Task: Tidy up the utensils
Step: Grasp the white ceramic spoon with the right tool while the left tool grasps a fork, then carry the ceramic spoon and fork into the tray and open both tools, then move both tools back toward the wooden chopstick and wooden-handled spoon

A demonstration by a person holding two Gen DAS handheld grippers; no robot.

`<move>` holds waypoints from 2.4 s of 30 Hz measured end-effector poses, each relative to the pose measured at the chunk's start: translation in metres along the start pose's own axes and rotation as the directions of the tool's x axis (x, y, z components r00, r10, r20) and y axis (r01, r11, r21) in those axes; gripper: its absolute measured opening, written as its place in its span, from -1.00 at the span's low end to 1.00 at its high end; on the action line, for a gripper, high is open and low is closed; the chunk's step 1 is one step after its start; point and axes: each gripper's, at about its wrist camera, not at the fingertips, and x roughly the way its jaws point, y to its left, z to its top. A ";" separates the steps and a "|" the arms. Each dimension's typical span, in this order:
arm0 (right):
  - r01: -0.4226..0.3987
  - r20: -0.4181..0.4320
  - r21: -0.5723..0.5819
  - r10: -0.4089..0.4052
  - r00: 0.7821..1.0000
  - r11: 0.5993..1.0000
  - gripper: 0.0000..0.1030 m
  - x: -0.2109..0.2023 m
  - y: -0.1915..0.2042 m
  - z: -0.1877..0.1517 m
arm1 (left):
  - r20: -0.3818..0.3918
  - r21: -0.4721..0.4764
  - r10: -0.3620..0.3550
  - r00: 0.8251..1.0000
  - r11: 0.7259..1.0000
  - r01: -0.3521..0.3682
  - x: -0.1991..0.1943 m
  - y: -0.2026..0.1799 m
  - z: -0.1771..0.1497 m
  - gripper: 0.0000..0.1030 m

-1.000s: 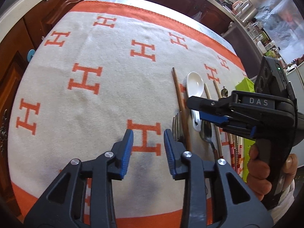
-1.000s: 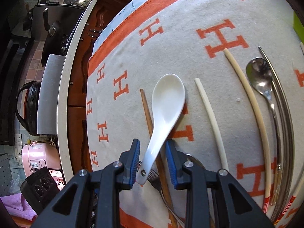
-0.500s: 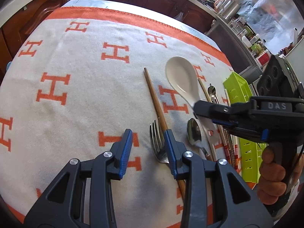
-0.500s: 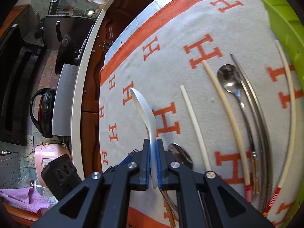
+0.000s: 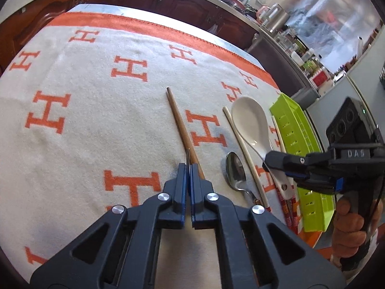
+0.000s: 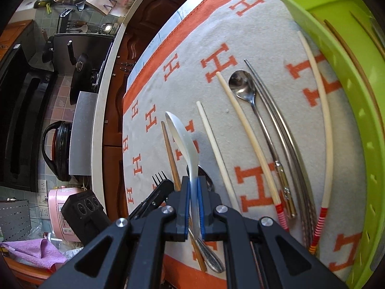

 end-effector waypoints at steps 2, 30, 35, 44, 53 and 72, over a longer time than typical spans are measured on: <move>-0.004 0.014 -0.001 0.004 1.000 1.000 -0.89 -0.008 -0.001 -0.003 | -0.019 -0.014 0.018 1.000 1.000 -0.018 0.001 -0.003 0.000 -1.00; 0.266 0.325 0.153 -0.303 0.896 0.952 -0.89 -0.174 -0.109 -0.050 | -0.199 0.322 -0.086 0.976 0.935 0.148 0.014 -0.245 0.028 -1.00; 0.298 0.328 0.163 -0.337 0.882 0.940 -0.89 -0.181 -0.117 -0.051 | -0.239 0.404 -0.004 0.971 0.909 0.103 0.059 -0.282 0.028 -1.00; 0.307 0.332 0.138 -0.336 0.882 0.942 -0.86 -0.179 -0.116 -0.049 | -0.274 0.443 0.092 0.957 0.895 0.041 0.104 -0.291 0.020 -1.00; 0.325 0.338 0.114 -0.345 0.876 0.939 -0.81 -0.176 -0.111 -0.046 | -0.296 0.410 0.075 0.952 0.910 0.056 0.081 -0.280 0.017 -0.99; 0.390 0.356 -0.019 -0.358 0.863 0.921 -0.62 -0.163 -0.068 -0.055 | -0.195 0.294 0.182 0.964 0.948 -0.120 -0.019 -0.179 -0.016 -0.46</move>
